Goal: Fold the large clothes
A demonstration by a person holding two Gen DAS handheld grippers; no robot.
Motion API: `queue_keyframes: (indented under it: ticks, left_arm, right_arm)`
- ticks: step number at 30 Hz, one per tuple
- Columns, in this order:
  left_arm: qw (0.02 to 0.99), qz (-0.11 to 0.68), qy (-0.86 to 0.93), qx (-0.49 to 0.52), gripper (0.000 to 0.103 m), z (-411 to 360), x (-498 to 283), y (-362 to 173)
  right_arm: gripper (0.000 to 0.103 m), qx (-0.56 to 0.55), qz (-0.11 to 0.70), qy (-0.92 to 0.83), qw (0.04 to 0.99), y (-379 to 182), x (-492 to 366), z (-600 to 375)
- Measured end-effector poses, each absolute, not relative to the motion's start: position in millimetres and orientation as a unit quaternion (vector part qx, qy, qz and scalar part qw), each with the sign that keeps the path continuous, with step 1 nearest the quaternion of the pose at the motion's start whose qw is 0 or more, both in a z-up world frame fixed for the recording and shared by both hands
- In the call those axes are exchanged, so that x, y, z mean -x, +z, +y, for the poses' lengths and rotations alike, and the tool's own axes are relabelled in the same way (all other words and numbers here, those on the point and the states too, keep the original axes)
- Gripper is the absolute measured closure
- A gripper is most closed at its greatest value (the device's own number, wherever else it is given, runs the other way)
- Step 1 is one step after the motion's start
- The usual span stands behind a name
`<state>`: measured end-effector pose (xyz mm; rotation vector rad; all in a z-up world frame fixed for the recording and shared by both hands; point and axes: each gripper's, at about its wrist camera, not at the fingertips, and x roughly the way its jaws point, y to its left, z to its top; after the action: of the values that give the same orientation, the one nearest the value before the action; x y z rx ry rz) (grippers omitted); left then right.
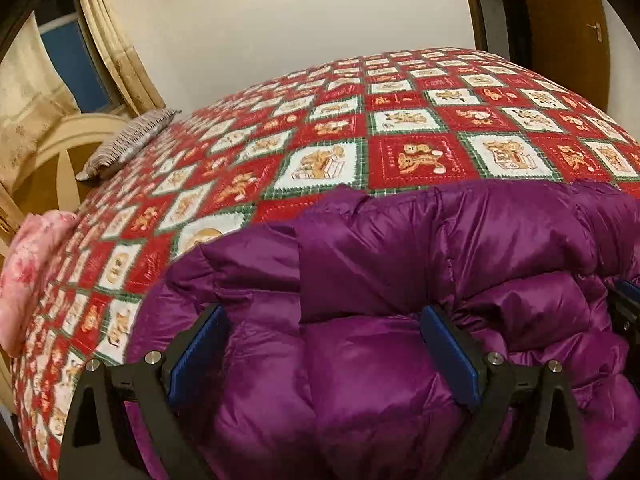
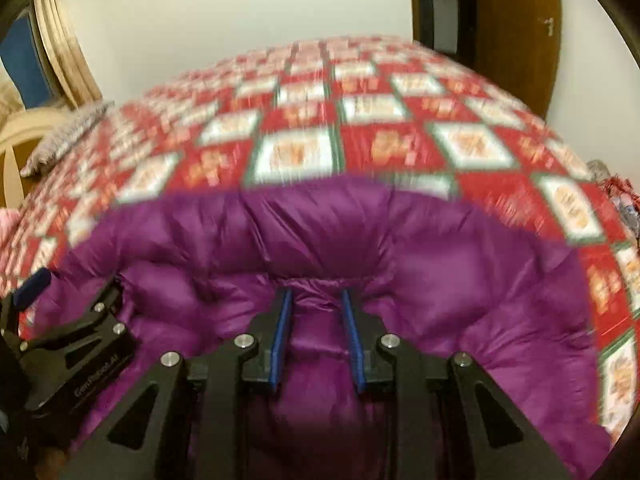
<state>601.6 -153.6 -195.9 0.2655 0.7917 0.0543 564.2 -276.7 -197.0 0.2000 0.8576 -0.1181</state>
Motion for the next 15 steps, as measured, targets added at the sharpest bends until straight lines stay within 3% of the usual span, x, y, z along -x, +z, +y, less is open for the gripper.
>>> queue_keyframes:
  ticks: [9, 12, 15]
  left_arm:
    - [0.914, 0.386, 0.036, -0.118, 0.005, -145.3, -594.9, -178.1]
    - [0.937, 0.336, 0.002, -0.090, 0.005, -131.5, -548.8, -138.7]
    - [0.939, 0.327, -0.037, -0.095, 0.005, -136.2, -515.4, -139.3]
  right_arm:
    - [0.074, -0.059, 0.424, -0.053, 0.902, -192.3, -563.8, -272.5]
    - [0.074, -0.085, 0.379, -0.050, 0.920, -164.6, -535.4, -279.0]
    - [0.074, -0.088, 0.345, -0.017, 0.934, -142.1, -495.6, -269.1]
